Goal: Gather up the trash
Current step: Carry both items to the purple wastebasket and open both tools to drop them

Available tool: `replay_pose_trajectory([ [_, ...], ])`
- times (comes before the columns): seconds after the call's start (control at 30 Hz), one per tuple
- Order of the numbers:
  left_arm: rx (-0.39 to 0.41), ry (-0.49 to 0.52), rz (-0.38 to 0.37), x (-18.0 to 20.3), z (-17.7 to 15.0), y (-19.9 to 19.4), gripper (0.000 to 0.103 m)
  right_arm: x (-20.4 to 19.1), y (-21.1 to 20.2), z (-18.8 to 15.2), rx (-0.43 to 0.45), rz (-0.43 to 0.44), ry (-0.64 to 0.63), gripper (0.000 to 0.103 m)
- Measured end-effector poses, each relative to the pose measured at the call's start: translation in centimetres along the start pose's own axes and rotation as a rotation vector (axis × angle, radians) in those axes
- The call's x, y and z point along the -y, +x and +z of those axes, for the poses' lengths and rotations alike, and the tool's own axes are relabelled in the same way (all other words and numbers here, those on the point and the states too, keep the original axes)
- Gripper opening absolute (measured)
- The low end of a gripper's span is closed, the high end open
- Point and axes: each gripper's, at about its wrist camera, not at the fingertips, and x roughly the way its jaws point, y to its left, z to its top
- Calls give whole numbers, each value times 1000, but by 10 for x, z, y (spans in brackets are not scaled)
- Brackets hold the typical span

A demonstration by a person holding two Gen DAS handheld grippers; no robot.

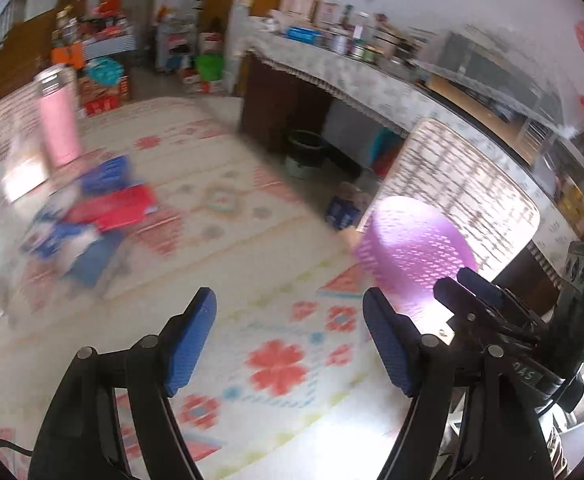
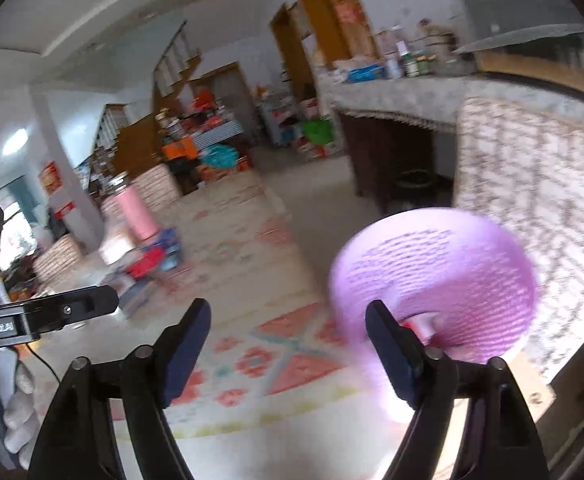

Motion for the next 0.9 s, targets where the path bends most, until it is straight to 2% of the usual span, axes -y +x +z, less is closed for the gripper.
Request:
replay_pose_trajectory([
  [0.17, 42, -82, 107, -72, -19, -36, 75, -51, 25, -13, -77, 77, -56, 86],
  [0.27, 63, -165, 227, -129, -29, -54, 75, -81, 45, -24, -127, 155, -69, 86],
  [0.43, 81, -268, 461, -216, -34, -66, 77, -120, 77, -43, -186, 222, -103, 86],
  [0.47, 77, -296, 484, -236, -34, -67, 79, -124, 82, -45, -193, 226, -108, 86],
  [0.57, 61, -383, 507, -284, -38, -64, 82, -138, 97, -54, -223, 245, -119, 86],
  [0.67, 61, -454, 491, -315, -41, -59, 83, -143, 104, -60, -238, 252, -129, 86],
  [0.9, 72, -508, 405, -341, -36, -32, 83, -140, 111, -60, -261, 255, -117, 86],
])
